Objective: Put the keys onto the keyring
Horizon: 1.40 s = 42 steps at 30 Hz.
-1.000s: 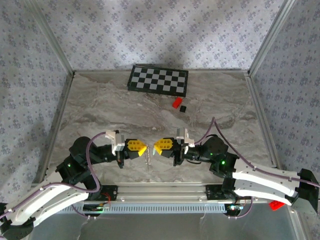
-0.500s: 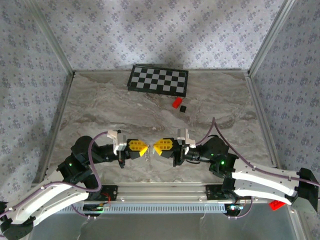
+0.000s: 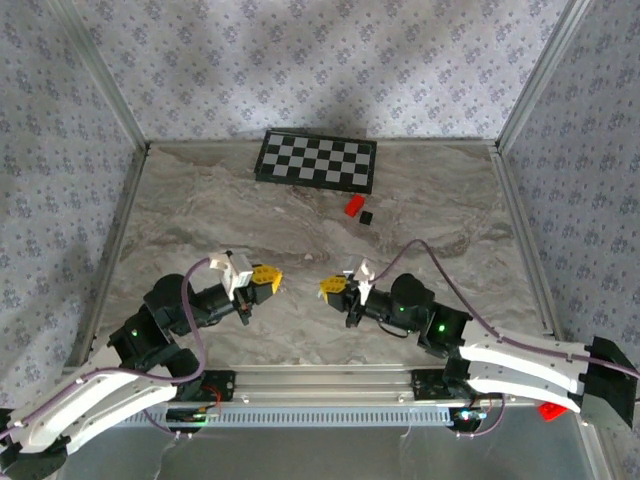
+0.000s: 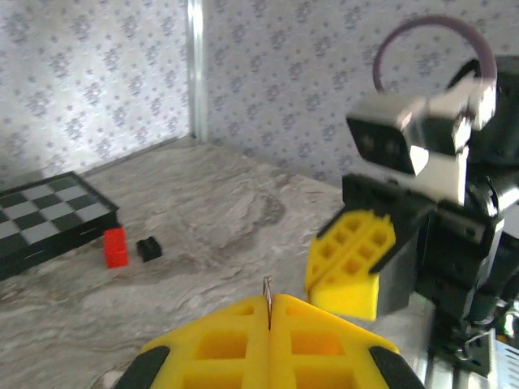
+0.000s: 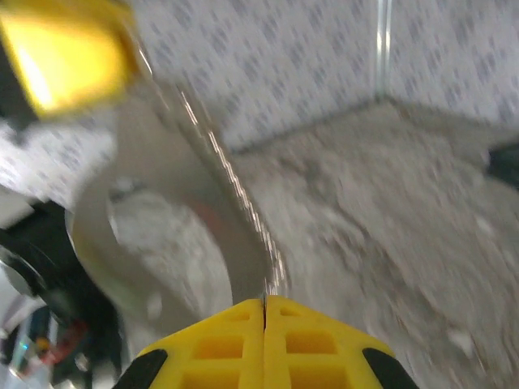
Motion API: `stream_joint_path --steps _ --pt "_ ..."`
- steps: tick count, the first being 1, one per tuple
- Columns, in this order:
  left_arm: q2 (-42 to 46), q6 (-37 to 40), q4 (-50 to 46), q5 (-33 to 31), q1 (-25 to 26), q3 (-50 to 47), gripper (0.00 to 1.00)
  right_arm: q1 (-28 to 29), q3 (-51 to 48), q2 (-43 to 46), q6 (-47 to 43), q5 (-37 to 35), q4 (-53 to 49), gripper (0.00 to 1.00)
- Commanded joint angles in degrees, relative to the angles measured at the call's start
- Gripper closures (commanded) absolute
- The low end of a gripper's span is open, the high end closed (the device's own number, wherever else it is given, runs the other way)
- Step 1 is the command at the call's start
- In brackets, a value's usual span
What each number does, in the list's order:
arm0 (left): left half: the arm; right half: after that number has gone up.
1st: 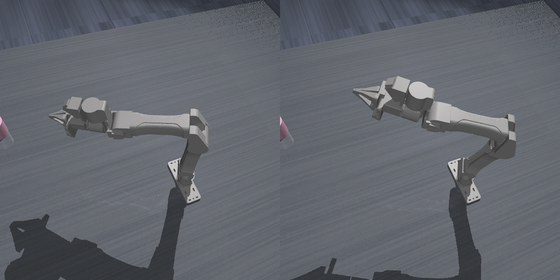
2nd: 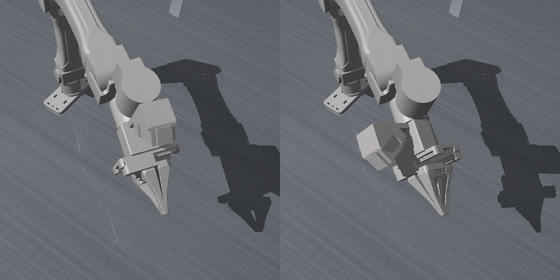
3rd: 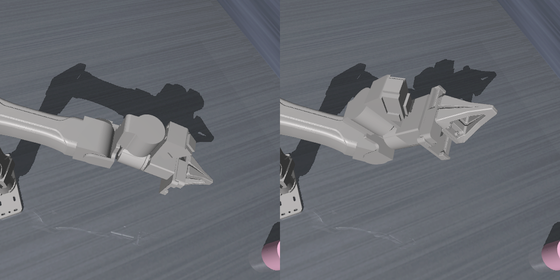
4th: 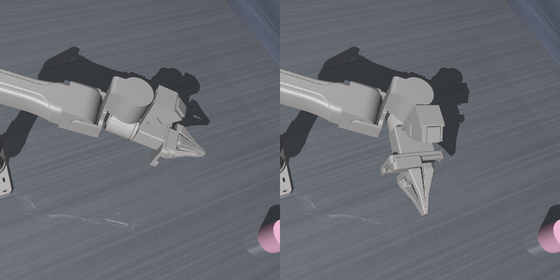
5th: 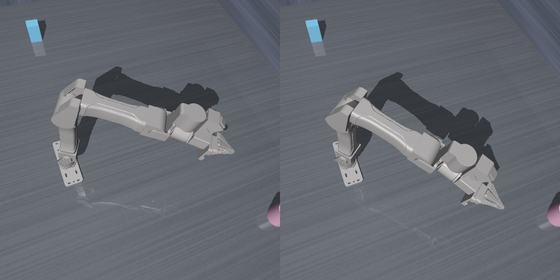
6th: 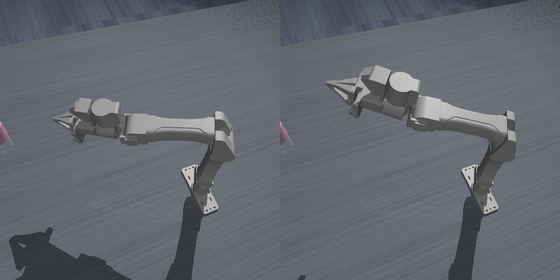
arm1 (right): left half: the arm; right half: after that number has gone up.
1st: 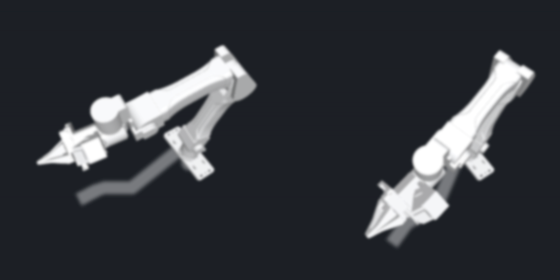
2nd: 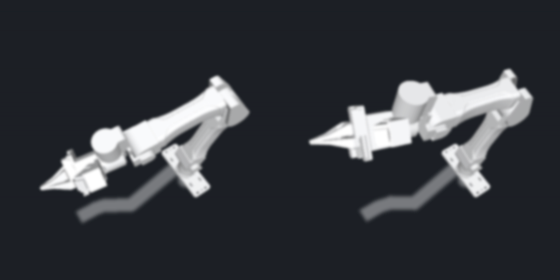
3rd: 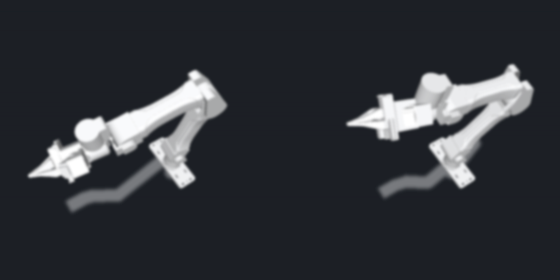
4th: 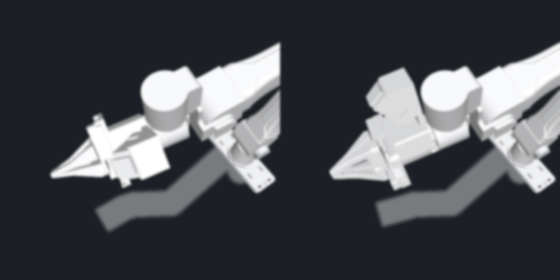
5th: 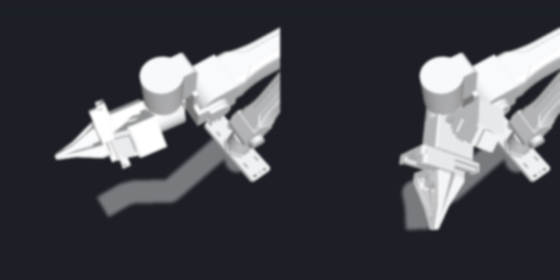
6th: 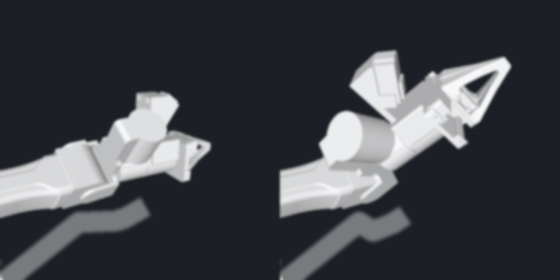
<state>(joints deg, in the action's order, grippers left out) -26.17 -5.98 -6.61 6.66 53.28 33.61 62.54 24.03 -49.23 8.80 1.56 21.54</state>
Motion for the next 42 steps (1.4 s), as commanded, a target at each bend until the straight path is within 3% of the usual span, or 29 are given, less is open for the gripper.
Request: stream_joint_path --steps 1,8,21,31,42 --pt "2.1 0.5 -0.1 -5.4 0.3 1.0 1.0 -0.1 -2.0 -1.4 1.6 -5.4 -3.2 1.0" --pt "1.8 1.0 -1.0 -6.7 0.3 1.2 1.0 -0.2 -3.5 -8.2 4.7 -9.7 -2.1 1.0" --pt "0.2 1.5 -1.7 -6.1 0.2 1.3 1.0 5.9 -6.8 -25.5 16.1 -20.4 13.4 1.0" --pt "1.3 1.2 -2.0 -6.0 0.2 0.5 1.0 6.4 -6.9 -31.9 20.1 -20.6 17.6 1.0" --pt "3.0 1.1 -2.8 -6.4 0.2 0.2 1.0 4.9 -5.4 -37.6 21.4 -16.1 20.6 1.0"
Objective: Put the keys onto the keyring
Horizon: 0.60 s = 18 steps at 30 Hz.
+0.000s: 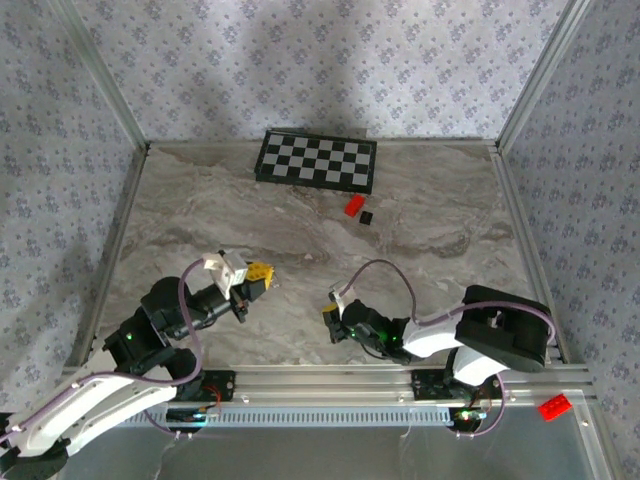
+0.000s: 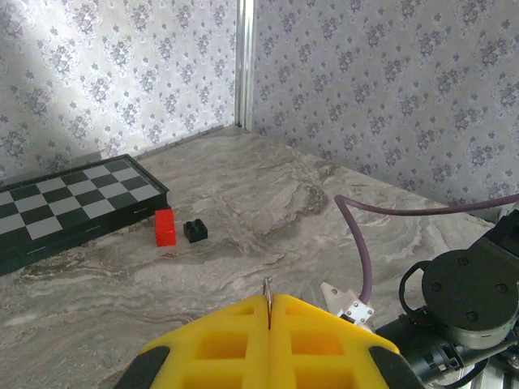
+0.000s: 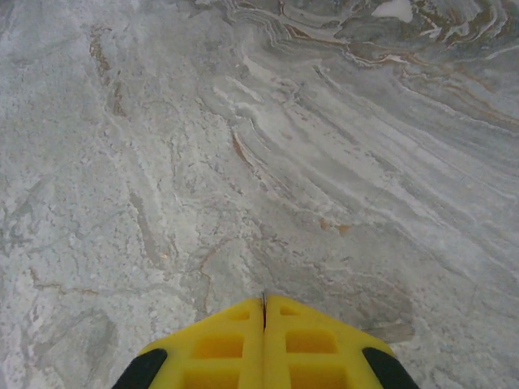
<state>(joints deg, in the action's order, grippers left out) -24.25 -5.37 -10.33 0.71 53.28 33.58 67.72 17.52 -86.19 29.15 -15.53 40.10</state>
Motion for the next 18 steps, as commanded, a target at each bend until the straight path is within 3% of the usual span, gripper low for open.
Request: stream_joint_path --steps 1,11,16,18 --pt "1.3 0.5 0.9 -0.4 0.3 0.2 1.0 -0.4 1.6 -0.7 0.9 1.0 1.6 1.0" --pt "2.1 0.2 0.7 -0.1 0.3 -0.1 1.0 -0.3 3.4 4.5 2.0 2.0 -7.3 0.77" --pt "3.2 0.0 1.0 -0.1 0.3 -0.4 1.0 -1.0 7.7 14.7 2.4 2.4 -28.6 0.67" --pt "3.6 -0.3 0.8 -0.3 0.3 -0.5 1.0 -3.0 11.4 17.3 1.3 5.6 -37.4 0.63"
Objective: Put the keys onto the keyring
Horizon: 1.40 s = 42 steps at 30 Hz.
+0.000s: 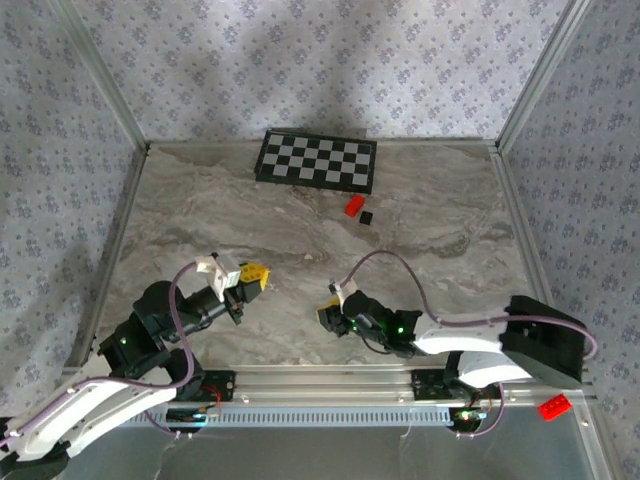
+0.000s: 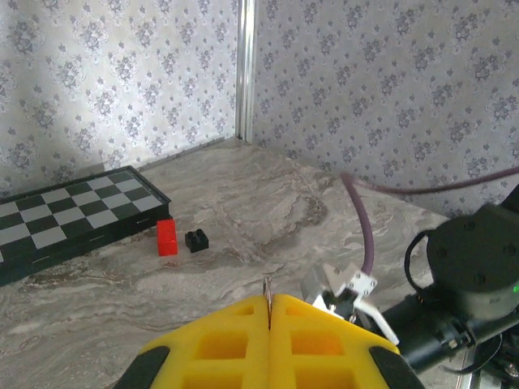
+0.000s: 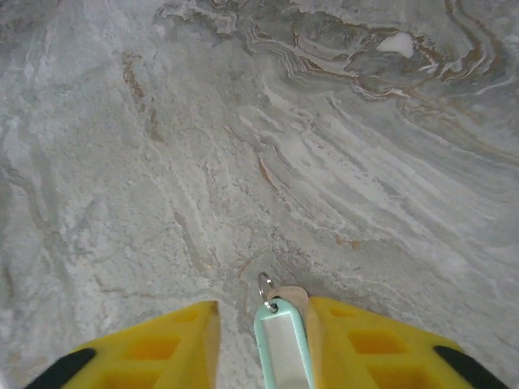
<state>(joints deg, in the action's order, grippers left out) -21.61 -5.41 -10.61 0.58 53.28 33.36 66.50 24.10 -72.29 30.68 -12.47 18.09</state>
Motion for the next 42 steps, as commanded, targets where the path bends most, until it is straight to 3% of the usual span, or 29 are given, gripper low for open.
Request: stream_joint_path --steps 1,5,7,15,22,29,42 --pt "1.0 -0.4 0.9 -0.2 0.3 -0.3 1.0 -3.2 7.4 4.1 -1.4 5.1 -20.4 0.61" --pt "1.1 -1.3 -0.6 -0.6 0.3 0.6 1.0 -7.5 19.1 2.1 -7.5 12.6 -39.0 0.59" --pt "1.3 -2.3 -2.2 -0.7 0.3 1.4 1.0 -9.2 26.0 -1.2 -11.3 15.5 -48.8 0.53" --pt "5.3 -6.0 -9.2 -2.1 0.3 2.4 1.0 -11.7 52.2 -22.1 -23.5 22.5 -73.4 0.49" --pt "9.5 -7.2 -13.6 -3.4 0.4 4.5 1.0 -12.9 64.6 -35.9 -26.7 26.0 -82.3 0.49" --pt "12.5 -9.8 -17.1 -4.4 0.3 3.3 1.0 -11.3 74.8 -45.8 -28.0 22.9 -89.3 0.49" --pt "18.9 -11.2 -18.0 -5.6 0.3 0.6 1.0 -8.7 79.6 -52.5 -27.2 17.0 -93.8 0.5"
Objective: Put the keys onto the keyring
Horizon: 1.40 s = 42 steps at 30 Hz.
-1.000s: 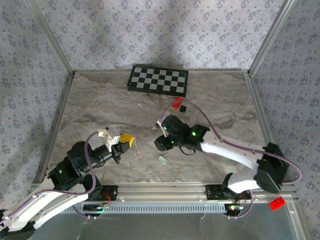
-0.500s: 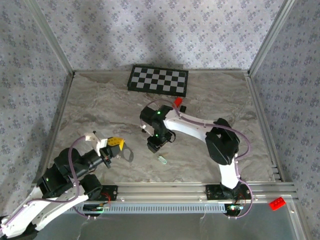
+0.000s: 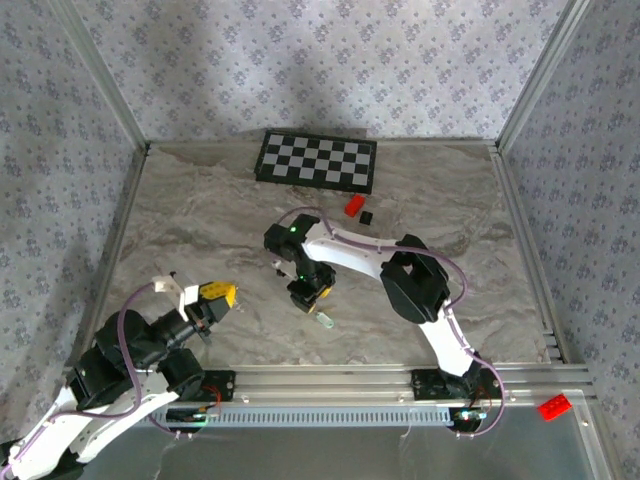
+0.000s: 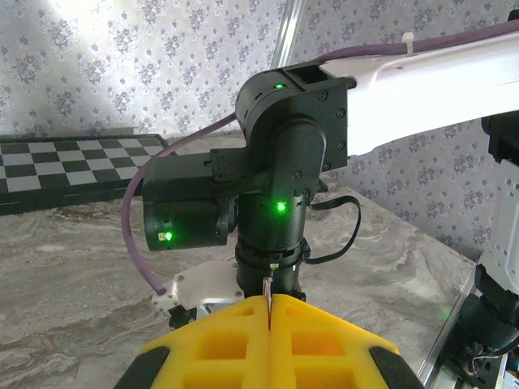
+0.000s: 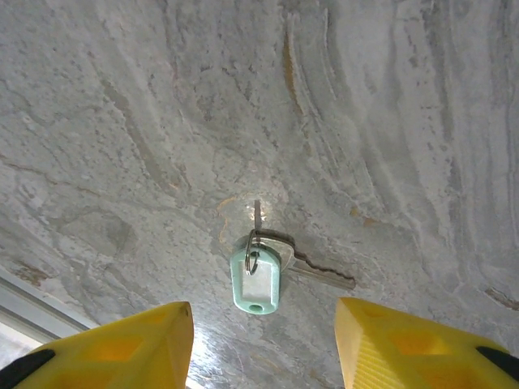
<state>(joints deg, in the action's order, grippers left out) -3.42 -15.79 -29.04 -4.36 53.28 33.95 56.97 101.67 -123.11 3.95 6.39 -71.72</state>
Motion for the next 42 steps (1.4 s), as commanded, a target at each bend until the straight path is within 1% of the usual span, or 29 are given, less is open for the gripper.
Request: stream_joint_path --steps 1,8,29,42 --pt "0.8 -0.8 0.6 -0.6 0.3 0.0 1.0 0.9 2.3 -2.1 -0.5 -2.0 -4.0 0.5" --pt "1.7 -1.1 1.4 -0.2 0.3 -1.0 1.0 0.7 3.5 -4.4 -1.0 -2.3 -4.1 0.53" --pt "1.8 -0.8 2.1 0.6 0.3 -1.3 1.0 1.1 2.9 -6.8 -2.0 -1.1 -3.3 0.68" --pt "2.6 -0.9 1.9 0.5 0.4 -1.3 1.0 1.3 1.8 -6.8 -1.7 -0.1 -2.6 0.73"
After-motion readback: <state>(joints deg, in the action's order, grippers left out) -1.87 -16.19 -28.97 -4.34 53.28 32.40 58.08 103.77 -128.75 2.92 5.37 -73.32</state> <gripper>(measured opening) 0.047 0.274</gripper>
